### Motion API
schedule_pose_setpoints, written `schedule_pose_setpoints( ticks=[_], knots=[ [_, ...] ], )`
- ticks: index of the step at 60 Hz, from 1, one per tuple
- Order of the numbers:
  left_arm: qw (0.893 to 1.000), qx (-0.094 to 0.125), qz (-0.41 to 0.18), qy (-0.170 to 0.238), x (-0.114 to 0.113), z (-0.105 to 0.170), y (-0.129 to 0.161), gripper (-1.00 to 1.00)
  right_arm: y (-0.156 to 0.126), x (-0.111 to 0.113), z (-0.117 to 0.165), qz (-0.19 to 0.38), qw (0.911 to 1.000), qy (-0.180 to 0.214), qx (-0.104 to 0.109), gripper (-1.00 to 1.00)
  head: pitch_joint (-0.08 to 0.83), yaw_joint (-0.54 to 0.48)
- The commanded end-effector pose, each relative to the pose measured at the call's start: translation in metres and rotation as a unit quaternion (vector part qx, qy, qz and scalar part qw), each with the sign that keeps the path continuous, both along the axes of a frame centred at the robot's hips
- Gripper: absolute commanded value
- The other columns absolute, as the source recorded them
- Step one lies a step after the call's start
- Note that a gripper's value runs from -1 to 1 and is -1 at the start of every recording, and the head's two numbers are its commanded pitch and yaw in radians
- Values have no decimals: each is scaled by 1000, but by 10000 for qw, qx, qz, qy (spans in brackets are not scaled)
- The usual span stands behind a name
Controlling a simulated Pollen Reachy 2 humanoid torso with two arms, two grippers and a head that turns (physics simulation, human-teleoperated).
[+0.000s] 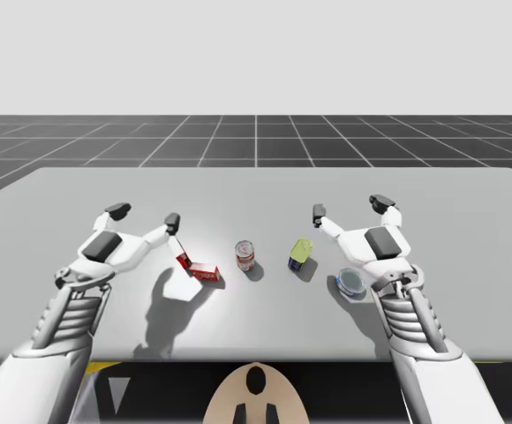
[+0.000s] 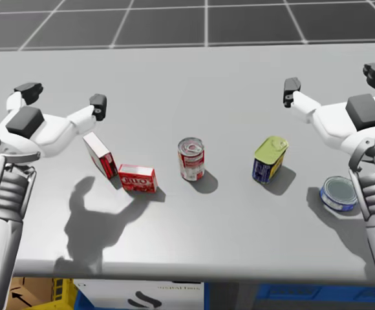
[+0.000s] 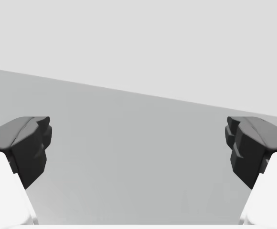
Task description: Pick up the tomato soup can and lift it.
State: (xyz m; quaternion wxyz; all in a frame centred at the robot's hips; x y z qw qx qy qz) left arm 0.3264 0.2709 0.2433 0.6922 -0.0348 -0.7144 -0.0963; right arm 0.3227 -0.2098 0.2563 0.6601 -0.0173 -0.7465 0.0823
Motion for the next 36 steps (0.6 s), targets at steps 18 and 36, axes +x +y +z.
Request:
schedule_pose_setpoints(
  ticks=[18, 36],
  knots=[
    [9744, 192, -1849, 1263, -56, 34, -35, -1000, 3, 2, -4, -82, 9998, -60, -198, -1000, 651, 60],
    [9405, 530, -2641, 2069, -54, 15, -78, -1000, 3, 2, -4, -118, 9996, -112, -240, -1000, 645, 61]
  ],
)
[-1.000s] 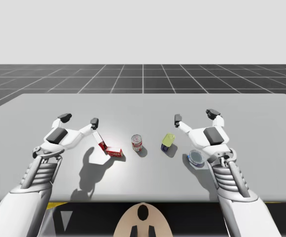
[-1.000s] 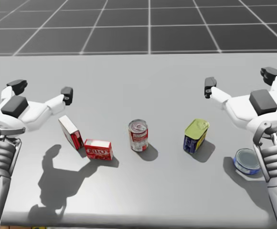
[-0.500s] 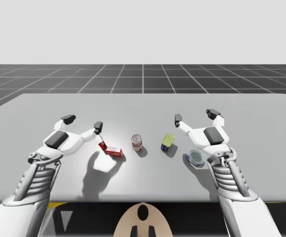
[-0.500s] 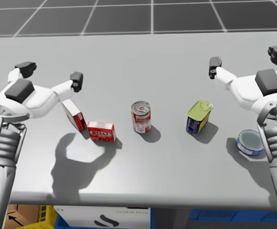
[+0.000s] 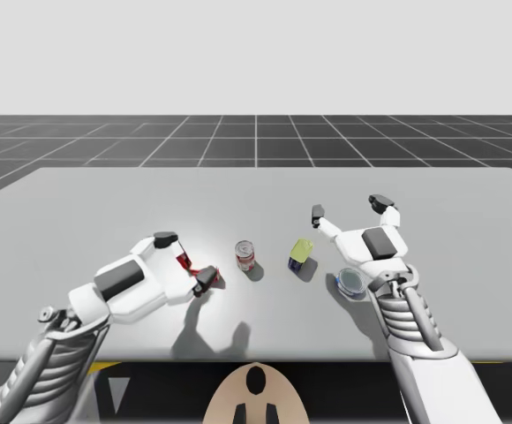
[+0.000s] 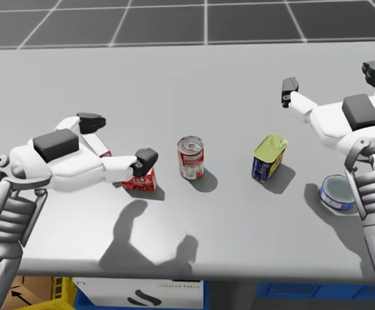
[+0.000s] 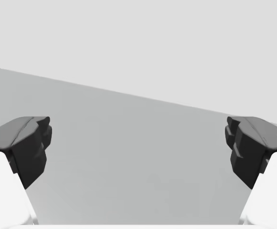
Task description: Pick up the tomato soup can and lift it.
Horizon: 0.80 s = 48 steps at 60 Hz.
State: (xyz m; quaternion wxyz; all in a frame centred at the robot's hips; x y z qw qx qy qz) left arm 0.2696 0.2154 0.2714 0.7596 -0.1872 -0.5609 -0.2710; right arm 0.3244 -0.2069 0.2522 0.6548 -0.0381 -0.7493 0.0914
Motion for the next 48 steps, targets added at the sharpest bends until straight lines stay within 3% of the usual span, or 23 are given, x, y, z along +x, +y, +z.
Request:
schedule_pose_setpoints(
  ticks=[1, 10, 19, 33, 48],
  knots=[
    [9978, 242, -404, 468, 5, -17, -26, -1000, 0, 0, 0, -32, 10000, -42, -36, -1000, 645, 60],
    [9965, 227, -371, 714, 23, -35, -40, -1000, -1, 0, 1, -52, 10000, -62, -32, -1000, 642, 54],
    [9941, 356, -291, 979, 45, -51, -54, -1000, -2, 0, 2, -84, 9999, -91, -58, -1000, 644, 57],
    [9934, 439, -287, 1023, 60, -57, -75, -1000, -2, -1, 2, -102, 9999, -106, -47, -1000, 643, 57],
    [9926, 374, -276, 1120, 75, -65, -99, -1000, -4, -1, 4, -104, 9998, -132, -46, -1000, 646, 44]
  ],
)
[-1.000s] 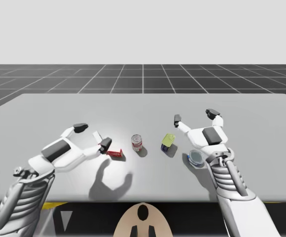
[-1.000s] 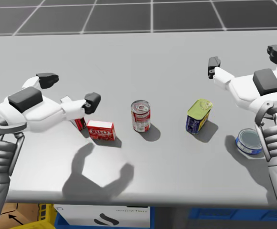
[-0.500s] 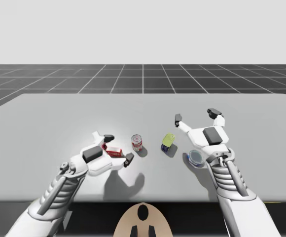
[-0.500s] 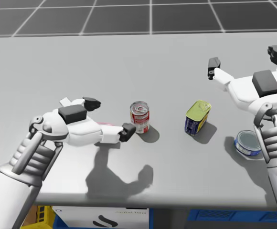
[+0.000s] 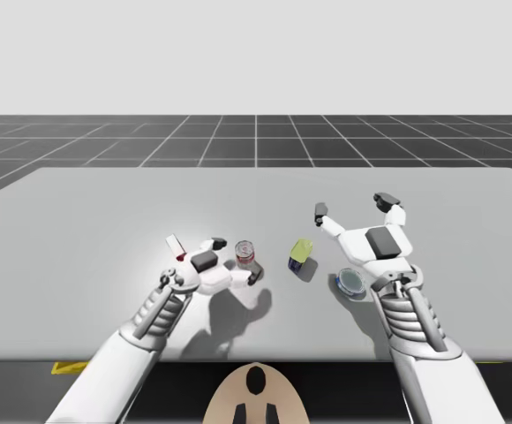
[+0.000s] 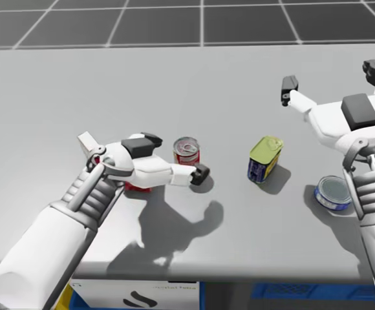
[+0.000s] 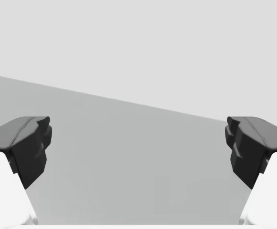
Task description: Pick up the tomato soup can and lift it.
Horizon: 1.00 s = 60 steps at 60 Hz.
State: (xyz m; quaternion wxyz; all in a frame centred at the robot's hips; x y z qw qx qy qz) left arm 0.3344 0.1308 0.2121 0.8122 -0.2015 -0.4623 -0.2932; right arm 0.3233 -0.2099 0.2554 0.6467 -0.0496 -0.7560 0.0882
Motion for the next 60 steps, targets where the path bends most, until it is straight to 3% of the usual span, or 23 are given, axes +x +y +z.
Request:
schedule_pose_setpoints(
  ticks=[1, 32, 33, 34, 35, 36, 39, 51, 60],
  knots=[
    [9999, -6, 28, 97, 12, -7, -15, -1000, -1, 0, 1, -8, 10000, -15, 3, -1000, 647, 44],
    [9999, 11, 60, 140, 28, -28, -28, -1000, -2, 0, 1, -22, 10000, -37, -14, -1000, 637, 44],
    [9999, 17, 52, 116, 27, -29, -28, -774, -2, 0, 1, -24, 10000, -37, -20, -1000, 636, 44],
    [9999, 20, 43, 105, 27, -29, -28, -148, -2, 0, 1, -31, 10000, -41, -30, -1000, 635, 44],
    [9999, 3, 35, 122, 26, -30, -28, 237, -2, 0, 1, -34, 10000, -45, -40, -1000, 635, 44],
    [9999, -5, 21, 117, 26, -29, -28, 854, -2, 0, 1, -35, 10000, -47, -44, -1000, 635, 45],
    [10000, -13, -18, 88, 24, -29, -28, 949, -2, 0, 1, -31, 10000, -50, -42, -1000, 634, 47],
    [9999, -12, -112, 12, 21, -27, -29, 983, -1, 0, 1, -40, 10000, -49, -53, -1000, 597, 50],
    [9999, -2, -128, -33, 20, -27, -29, 977, -2, 0, 1, -43, 10000, -54, -44, -1000, 486, 60]
  ],
)
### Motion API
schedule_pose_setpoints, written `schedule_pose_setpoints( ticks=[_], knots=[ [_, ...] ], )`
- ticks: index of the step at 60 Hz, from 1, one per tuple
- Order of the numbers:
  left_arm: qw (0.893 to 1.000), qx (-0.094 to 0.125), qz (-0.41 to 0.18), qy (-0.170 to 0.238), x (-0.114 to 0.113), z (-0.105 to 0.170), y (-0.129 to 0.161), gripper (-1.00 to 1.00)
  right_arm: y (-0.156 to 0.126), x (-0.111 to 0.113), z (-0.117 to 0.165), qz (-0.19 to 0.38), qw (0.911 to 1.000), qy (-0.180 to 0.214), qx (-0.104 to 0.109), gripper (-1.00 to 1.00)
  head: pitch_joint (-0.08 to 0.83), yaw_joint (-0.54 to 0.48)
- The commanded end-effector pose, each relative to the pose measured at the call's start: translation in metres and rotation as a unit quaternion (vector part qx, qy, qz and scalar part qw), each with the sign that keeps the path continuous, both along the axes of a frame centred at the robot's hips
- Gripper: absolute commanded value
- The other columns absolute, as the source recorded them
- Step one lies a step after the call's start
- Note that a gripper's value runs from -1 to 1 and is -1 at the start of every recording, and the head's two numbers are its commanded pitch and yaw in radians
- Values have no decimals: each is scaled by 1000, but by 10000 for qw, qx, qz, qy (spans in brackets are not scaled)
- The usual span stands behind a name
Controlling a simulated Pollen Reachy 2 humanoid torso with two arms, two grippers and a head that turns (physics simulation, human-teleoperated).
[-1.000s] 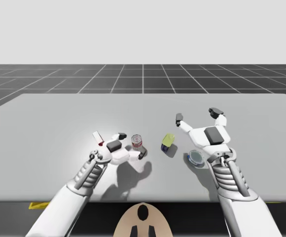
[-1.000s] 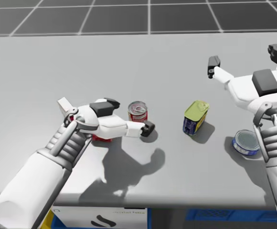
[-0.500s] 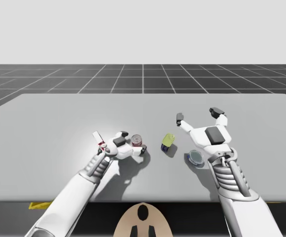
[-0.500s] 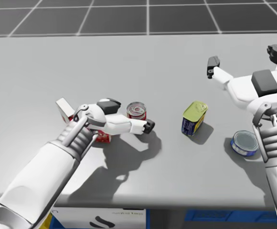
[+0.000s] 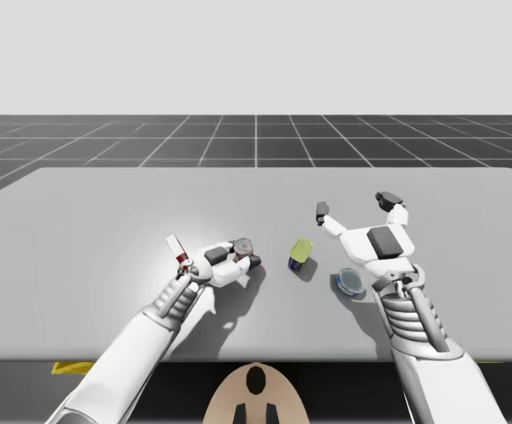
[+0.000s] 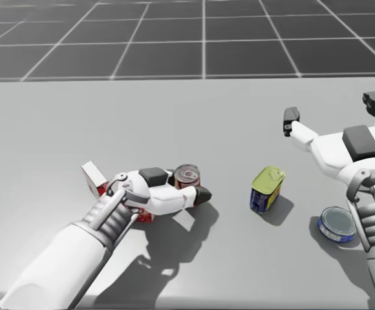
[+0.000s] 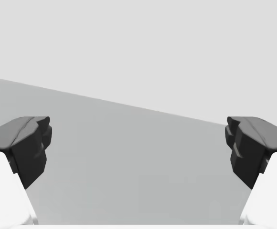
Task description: Pick up the tomato soup can and lift it.
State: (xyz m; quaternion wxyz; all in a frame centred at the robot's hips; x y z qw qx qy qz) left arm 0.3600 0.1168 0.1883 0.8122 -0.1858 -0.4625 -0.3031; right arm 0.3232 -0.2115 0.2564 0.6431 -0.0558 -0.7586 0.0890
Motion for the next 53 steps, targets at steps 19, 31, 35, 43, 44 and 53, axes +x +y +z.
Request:
schedule_pose_setpoints(
  ticks=[19, 31, 35, 43, 44, 53],
  knots=[
    [9991, -322, -179, -194, -12, 29, -7, 980, -1, 0, 0, -15, 10000, -3, 18, -1000, 297, 57],
    [9970, -442, -228, -591, -20, 85, 3, 938, -2, 0, 0, -30, 10000, -19, 15, -1000, 278, 53],
    [9957, -474, -251, -762, -25, 104, 5, 944, -3, 0, 0, -28, 10000, -41, 14, -1000, 277, 51],
    [9910, -556, -233, -1194, -35, 142, 9, 956, -2, -1, 1, -7, 10000, -80, 7, -1000, 276, 50],
    [9905, -569, -225, -1230, -35, 145, 10, 958, -2, -1, 1, -7, 10000, -80, 9, -1000, 276, 50],
    [9798, -1040, -142, -1703, -48, 193, 15, 967, -2, 1, 0, -50, 9998, -150, 114, -1000, 270, 53]
  ],
)
